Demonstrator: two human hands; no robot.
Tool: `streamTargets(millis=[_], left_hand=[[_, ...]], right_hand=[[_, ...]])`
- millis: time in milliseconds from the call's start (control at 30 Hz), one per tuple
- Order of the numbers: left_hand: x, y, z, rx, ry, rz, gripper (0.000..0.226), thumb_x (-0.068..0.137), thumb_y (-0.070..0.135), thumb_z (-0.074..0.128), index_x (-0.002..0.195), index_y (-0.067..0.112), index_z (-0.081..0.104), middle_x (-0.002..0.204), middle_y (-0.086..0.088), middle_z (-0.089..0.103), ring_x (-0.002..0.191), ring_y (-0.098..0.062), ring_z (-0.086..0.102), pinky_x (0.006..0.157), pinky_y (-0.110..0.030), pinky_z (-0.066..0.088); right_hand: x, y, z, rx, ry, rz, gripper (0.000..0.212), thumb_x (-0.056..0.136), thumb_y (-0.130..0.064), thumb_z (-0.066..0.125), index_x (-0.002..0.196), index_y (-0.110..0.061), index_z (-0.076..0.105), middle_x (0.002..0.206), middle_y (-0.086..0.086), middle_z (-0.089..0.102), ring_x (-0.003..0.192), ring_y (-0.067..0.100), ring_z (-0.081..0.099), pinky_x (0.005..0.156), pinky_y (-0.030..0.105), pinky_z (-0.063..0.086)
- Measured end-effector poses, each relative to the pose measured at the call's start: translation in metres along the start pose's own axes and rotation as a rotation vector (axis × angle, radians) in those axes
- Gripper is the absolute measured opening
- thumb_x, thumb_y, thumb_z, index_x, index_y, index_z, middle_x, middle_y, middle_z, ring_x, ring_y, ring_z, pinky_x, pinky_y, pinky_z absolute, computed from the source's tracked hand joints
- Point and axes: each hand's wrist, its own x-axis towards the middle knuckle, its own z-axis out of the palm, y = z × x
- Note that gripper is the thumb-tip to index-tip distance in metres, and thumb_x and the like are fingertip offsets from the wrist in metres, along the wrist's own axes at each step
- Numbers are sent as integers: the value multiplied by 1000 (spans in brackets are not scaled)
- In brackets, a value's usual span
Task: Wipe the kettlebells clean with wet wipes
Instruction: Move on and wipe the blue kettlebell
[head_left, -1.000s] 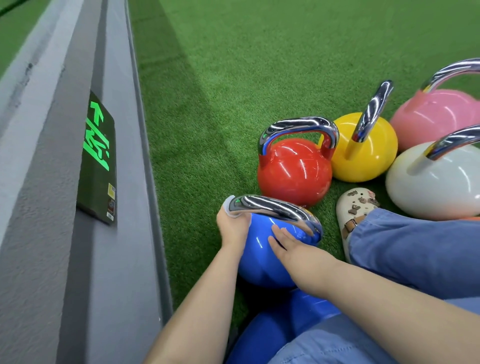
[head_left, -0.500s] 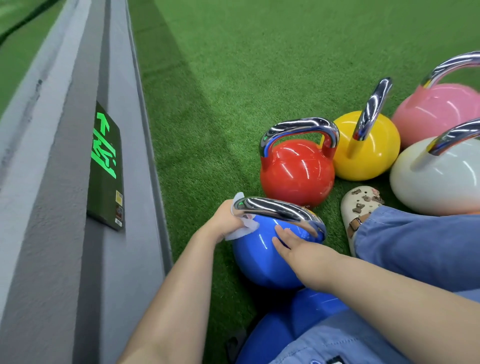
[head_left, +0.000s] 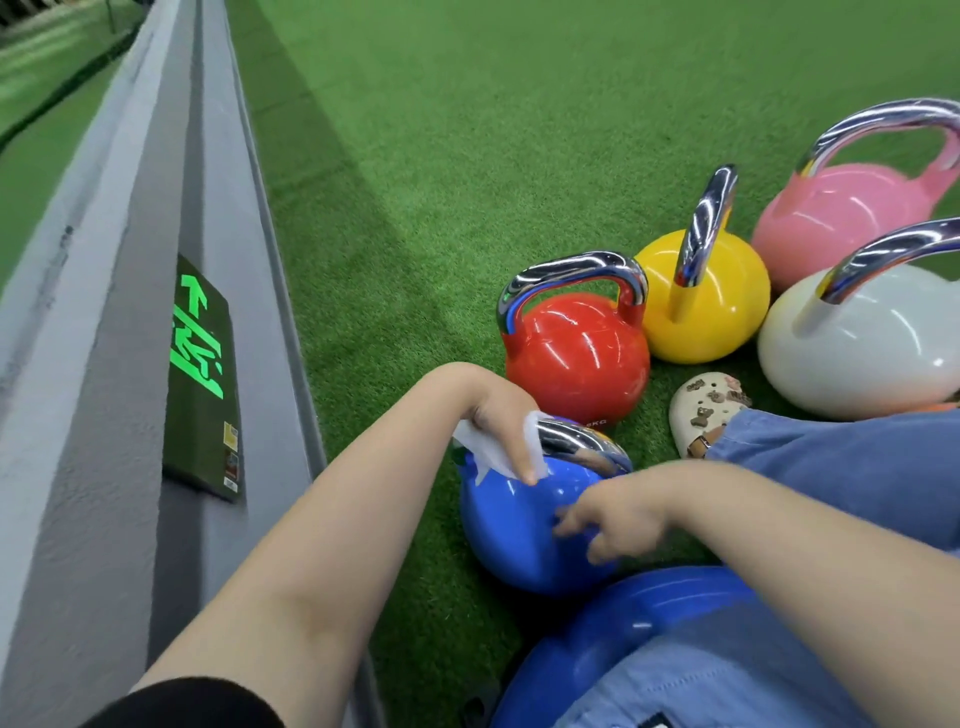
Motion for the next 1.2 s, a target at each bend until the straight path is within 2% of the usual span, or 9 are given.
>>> streamTargets(millis=[133, 300, 500, 600, 667, 833, 1000, 1067, 1200], left_hand=[[14, 17, -3, 171, -42, -5, 45, 74, 56, 60, 80, 12, 61, 80, -9, 58, 75, -23, 53, 78, -35, 48], [30, 44, 6, 160, 25, -123, 83, 75, 78, 40, 118, 9, 60, 115, -6, 62, 109, -26, 55, 103, -39, 37], [37, 81, 30, 316, 248, -169, 73, 94, 61, 18, 146, 10, 27, 151, -11, 30, 138, -29, 27, 108, -41, 25], [36, 79, 48, 723, 492, -129, 55, 99, 49, 17, 115, 16, 58, 103, -8, 62, 107, -29, 56, 78, -35, 39], [23, 62, 46, 631, 597, -63, 59, 99, 49, 16, 75, 14, 56, 80, -5, 58, 92, -27, 59, 72, -32, 38], [-1, 22, 27, 293, 589, -156, 61, 101, 43, 16, 107, 0, 59, 119, -17, 58, 110, -28, 52, 85, -31, 34], [14, 60, 32, 419, 477, -184, 55, 103, 36, 15, 100, 2, 58, 117, -19, 58, 101, -31, 52, 84, -35, 34], [26, 76, 35, 481, 451, -200, 47, 103, 31, 20, 118, 4, 55, 123, -16, 56, 111, -32, 51, 87, -35, 36], [54, 95, 51, 924, 356, -276, 36, 96, 26, 38, 126, 16, 54, 127, -4, 57, 116, -29, 51, 83, -36, 41]], right_hand=[[-48, 29, -30, 794, -118, -85, 19, 94, -6, 48, 104, -10, 64, 99, 3, 70, 87, 10, 67, 72, 18, 54], [-40, 62, -39, 1252, 705, 83, 17, 95, -9, 45, 94, -11, 62, 82, 4, 62, 73, 15, 63, 73, 26, 53], [-28, 75, -27, 1337, 747, 338, 16, 97, -17, 45, 107, -12, 56, 84, 3, 58, 72, 15, 57, 81, 32, 47], [-29, 77, -24, 1341, 737, 338, 17, 98, -18, 42, 107, -12, 55, 83, 2, 58, 71, 16, 56, 75, 31, 46], [-32, 80, -24, 1335, 734, 339, 19, 98, -19, 40, 108, -12, 55, 84, 2, 58, 72, 16, 56, 74, 30, 47], [-38, 82, -24, 1385, 761, 321, 18, 98, -21, 39, 103, -14, 54, 80, 1, 57, 63, 14, 53, 61, 25, 43], [-38, 79, -21, 1354, 769, 309, 17, 99, -22, 38, 106, -15, 53, 80, 0, 55, 63, 12, 51, 57, 25, 39], [-39, 79, -21, 1352, 777, 311, 18, 99, -21, 37, 107, -15, 53, 81, 0, 55, 64, 12, 51, 58, 25, 40], [-40, 80, -19, 1366, 777, 345, 25, 100, -18, 37, 115, -12, 55, 95, 4, 59, 66, 13, 52, 73, 30, 45]])
